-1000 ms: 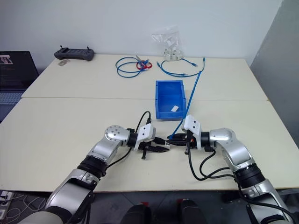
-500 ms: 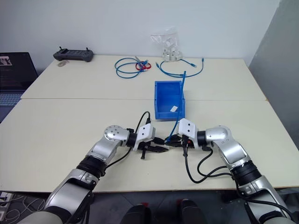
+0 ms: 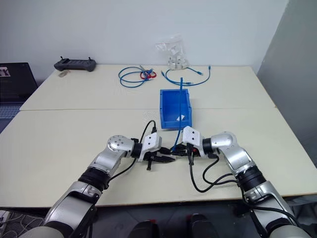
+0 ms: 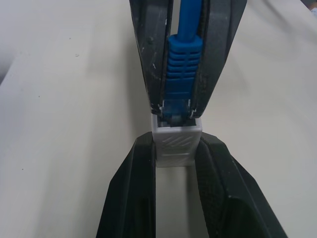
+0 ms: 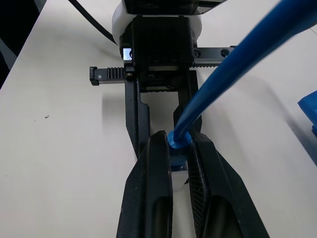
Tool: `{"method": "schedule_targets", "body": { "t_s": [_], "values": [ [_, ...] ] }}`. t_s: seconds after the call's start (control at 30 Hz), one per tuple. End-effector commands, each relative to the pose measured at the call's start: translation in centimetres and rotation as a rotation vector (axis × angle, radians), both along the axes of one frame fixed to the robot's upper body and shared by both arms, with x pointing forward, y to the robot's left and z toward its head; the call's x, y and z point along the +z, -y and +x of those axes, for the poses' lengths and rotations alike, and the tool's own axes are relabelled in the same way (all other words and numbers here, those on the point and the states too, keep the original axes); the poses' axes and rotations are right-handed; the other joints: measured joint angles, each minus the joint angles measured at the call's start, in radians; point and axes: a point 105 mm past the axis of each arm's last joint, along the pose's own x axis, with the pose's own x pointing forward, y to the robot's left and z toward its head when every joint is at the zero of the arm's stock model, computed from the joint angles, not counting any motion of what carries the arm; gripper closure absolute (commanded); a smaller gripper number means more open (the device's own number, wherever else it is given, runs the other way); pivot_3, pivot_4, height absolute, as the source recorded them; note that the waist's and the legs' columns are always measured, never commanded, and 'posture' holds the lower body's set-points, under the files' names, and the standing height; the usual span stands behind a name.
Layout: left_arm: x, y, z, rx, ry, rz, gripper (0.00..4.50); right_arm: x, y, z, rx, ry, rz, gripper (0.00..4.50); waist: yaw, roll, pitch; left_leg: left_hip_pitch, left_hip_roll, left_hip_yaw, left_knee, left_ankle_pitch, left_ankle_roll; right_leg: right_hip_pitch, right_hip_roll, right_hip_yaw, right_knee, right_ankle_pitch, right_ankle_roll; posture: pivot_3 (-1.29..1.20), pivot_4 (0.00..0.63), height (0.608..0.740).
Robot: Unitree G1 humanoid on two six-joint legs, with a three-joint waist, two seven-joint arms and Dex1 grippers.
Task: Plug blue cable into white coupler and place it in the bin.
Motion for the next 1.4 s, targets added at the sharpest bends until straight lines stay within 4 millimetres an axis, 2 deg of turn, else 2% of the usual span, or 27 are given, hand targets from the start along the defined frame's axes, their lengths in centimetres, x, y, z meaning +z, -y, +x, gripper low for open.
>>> {"method": "schedule_targets", "body": {
  "t_s": [0.03,0.2,0.33,0.4,0.43,0.5,0.57,0.67,0.73,0.87,0.93,1.07,1.1,1.17,1.27,1.37,1.4],
  "values": [
    [1.7,0.7,0.0,-0.013,0.015,-0.063,2.97,-5.8,2.2,-0.3,-0.113,-0.136,-0.172,4.35,-0.001,0.000,-0.004,0.000,0.000,0.000,0.000,0.000,0.000,0.000,0.000,0.000,0.000,0.000,0.000,0.00,0.150,0.740],
    [3.0,-0.6,0.3,0.061,0.017,-0.114,1.89,-2.3,1.8,0.8,-0.176,-0.121,-0.046,4.35,-0.004,0.001,-0.004,0.000,0.001,0.000,0.000,0.000,0.000,0.000,0.000,0.002,0.000,0.000,0.000,0.00,0.150,0.740],
    [5.2,-2.9,-0.1,0.200,0.058,-0.192,1.00,4.4,2.1,2.7,-0.344,-0.226,0.230,4.35,-0.003,0.003,-0.002,-0.002,0.004,-0.002,0.000,0.000,0.000,-0.001,-0.001,0.003,0.001,0.000,-0.001,0.00,0.150,0.740],
    [7.4,-3.9,-0.1,0.291,0.085,-0.265,0.70,8.1,2.6,4.5,-0.448,-0.279,0.364,4.35,-0.005,0.005,0.005,-0.005,0.003,-0.002,0.000,0.000,0.000,-0.003,-0.004,0.002,0.001,0.000,-0.001,0.00,0.150,0.740],
    [8.0,-4.1,-0.2,0.320,0.091,-0.287,0.56,9.0,2.7,4.9,-0.479,-0.301,0.401,4.35,0.001,0.006,0.006,-0.006,0.004,-0.001,0.000,0.000,0.000,-0.005,-0.007,0.002,0.001,0.000,-0.001,0.00,0.150,0.740],
    [11.0,-4.6,-0.1,0.429,0.128,-0.395,0.16,11.9,3.9,8.2,-0.652,-0.318,0.500,4.35,0.000,0.008,0.008,-0.013,0.002,-0.002,0.000,0.000,-0.001,-0.010,-0.009,0.001,0.002,0.001,-0.002,0.00,0.150,0.740],
    [12.9,-5.1,-0.4,0.513,0.153,-0.466,0.05,13.4,4.5,10.6,-0.784,-0.334,0.548,4.35,0.000,0.008,0.009,-0.021,0.001,-0.002,0.001,0.000,-0.001,-0.018,-0.010,0.001,0.003,0.002,-0.003,0.00,0.150,0.740],
    [12.8,-5.9,-0.9,0.618,0.150,-0.488,0.05,14.6,4.1,12.9,-0.863,-0.324,0.556,4.35,0.003,0.008,0.008,-0.021,0.000,-0.004,0.000,0.000,-0.001,-0.017,-0.010,-0.001,0.001,0.003,-0.005,0.00,0.150,0.740],
    [12.3,-6.1,-1.2,0.649,0.136,-0.484,0.00,14.6,3.7,13.6,-0.883,-0.329,0.553,3.65,0.004,0.007,0.008,-0.020,-0.001,-0.002,-0.003,0.000,0.000,-0.017,-0.011,0.000,-0.001,0.003,-0.005,0.00,0.150,0.740],
    [11.4,-6.3,-2.2,0.697,0.131,-0.468,0.00,13.2,2.9,14.3,-0.895,-0.289,0.440,2.83,0.006,0.007,0.008,-0.022,-0.005,0.001,-0.009,0.000,-0.001,-0.020,-0.016,0.002,-0.003,0.004,-0.006,0.00,0.150,0.740],
    [11.6,-6.7,-2.3,0.729,0.133,-0.482,0.00,13.1,3.4,14.5,-0.907,-0.271,0.423,2.21,0.013,0.007,0.009,-0.024,-0.005,0.001,-0.010,0.000,-0.001,-0.021,-0.017,0.001,-0.005,0.004,-0.006,0.00,0.150,0.740],
    [11.7,-8.2,-1.6,0.843,0.126,-0.522,0.00,13.7,5.3,14.7,-0.933,-0.203,0.405,1.39,0.018,0.007,0.009,-0.023,-0.005,0.001,-0.010,0.000,-0.001,-0.021,-0.017,0.001,-0.004,0.004,-0.006,0.00,0.150,0.740],
    [11.7,-8.6,-1.4,0.880,0.118,-0.537,0.00,14.0,5.9,14.4,-0.927,-0.189,0.410,1.16,0.020,0.007,0.009,-0.022,-0.005,0.001,-0.010,0.000,-0.001,-0.021,-0.017,0.001,-0.004,0.004,-0.006,0.00,0.150,0.740],
    [11.6,-9.4,-1.0,0.949,0.113,-0.565,0.00,14.8,6.8,13.7,-0.901,-0.165,0.445,1.16,0.023,0.007,0.009,-0.022,-0.005,-0.001,-0.010,0.000,-0.001,-0.020,-0.017,0.000,-0.003,0.004,-0.006,0.00,0.150,0.740],
    [10.9,-11.8,-0.5,1.097,0.111,-0.589,0.00,15.4,7.5,10.7,-0.850,-0.054,0.492,1.16,0.023,0.007,0.008,-0.022,-0.005,-0.002,-0.009,0.000,-0.001,-0.019,-0.017,-0.001,-0.004,0.003,-0.005,0.00,0.150,0.740],
    [9.9,-13.8,-0.6,1.193,0.115,-0.577,0.00,14.5,7.6,6.9,-0.815,0.113,0.490,1.16,0.022,0.007,0.008,-0.022,-0.004,-0.002,-0.010,0.000,-0.001,-0.019,-0.016,-0.001,-0.004,0.003,-0.005,0.00,0.150,0.740],
    [9.6,-14.4,-0.6,1.221,0.126,-0.558,0.00,13.5,7.7,5.8,-0.815,0.189,0.458,1.16,0.022,0.007,0.008,-0.023,-0.004,-0.002,-0.011,0.000,-0.001,-0.020,-0.016,-0.002,-0.005,0.003,-0.005,0.00,0.150,0.740]
  ]
}}
